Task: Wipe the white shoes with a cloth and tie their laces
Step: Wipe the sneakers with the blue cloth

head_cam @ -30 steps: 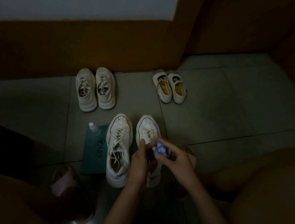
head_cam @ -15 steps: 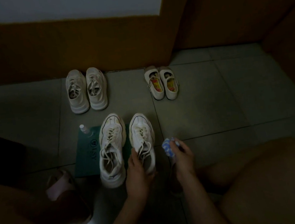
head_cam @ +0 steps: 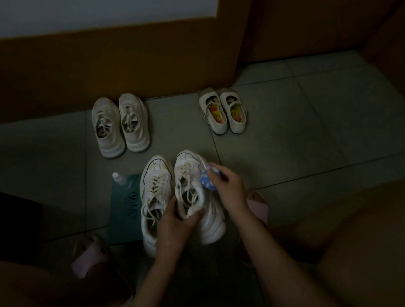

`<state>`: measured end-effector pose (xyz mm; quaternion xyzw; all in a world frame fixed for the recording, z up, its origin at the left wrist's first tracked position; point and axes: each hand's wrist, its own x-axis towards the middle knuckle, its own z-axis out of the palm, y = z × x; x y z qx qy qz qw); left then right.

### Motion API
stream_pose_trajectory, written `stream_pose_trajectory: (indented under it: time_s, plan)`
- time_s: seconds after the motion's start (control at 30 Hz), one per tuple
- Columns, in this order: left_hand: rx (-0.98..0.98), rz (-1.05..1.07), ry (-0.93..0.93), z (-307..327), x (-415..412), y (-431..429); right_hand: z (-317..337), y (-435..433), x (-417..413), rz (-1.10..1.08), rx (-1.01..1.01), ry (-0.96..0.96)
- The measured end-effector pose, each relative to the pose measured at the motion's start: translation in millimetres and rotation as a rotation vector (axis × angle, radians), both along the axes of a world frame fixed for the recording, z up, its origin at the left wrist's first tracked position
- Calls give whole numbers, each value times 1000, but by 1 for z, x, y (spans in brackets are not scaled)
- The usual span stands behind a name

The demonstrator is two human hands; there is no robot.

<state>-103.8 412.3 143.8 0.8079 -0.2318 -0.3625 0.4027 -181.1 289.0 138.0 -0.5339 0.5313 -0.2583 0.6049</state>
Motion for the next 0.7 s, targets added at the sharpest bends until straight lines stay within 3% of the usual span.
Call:
stream_pose_trajectory:
  time_s: [0.2, 0.57, 0.7]
  plan:
    - [-17, 67, 94, -5, 11, -4, 4, 0, 13, 222, -65, 37]
    - [-4, 46, 88, -3, 13, -4, 14, 52, -18, 132, -41, 33]
    - [-12, 26, 83, 1, 8, -5, 17, 74, -24, 100, -48, 110]
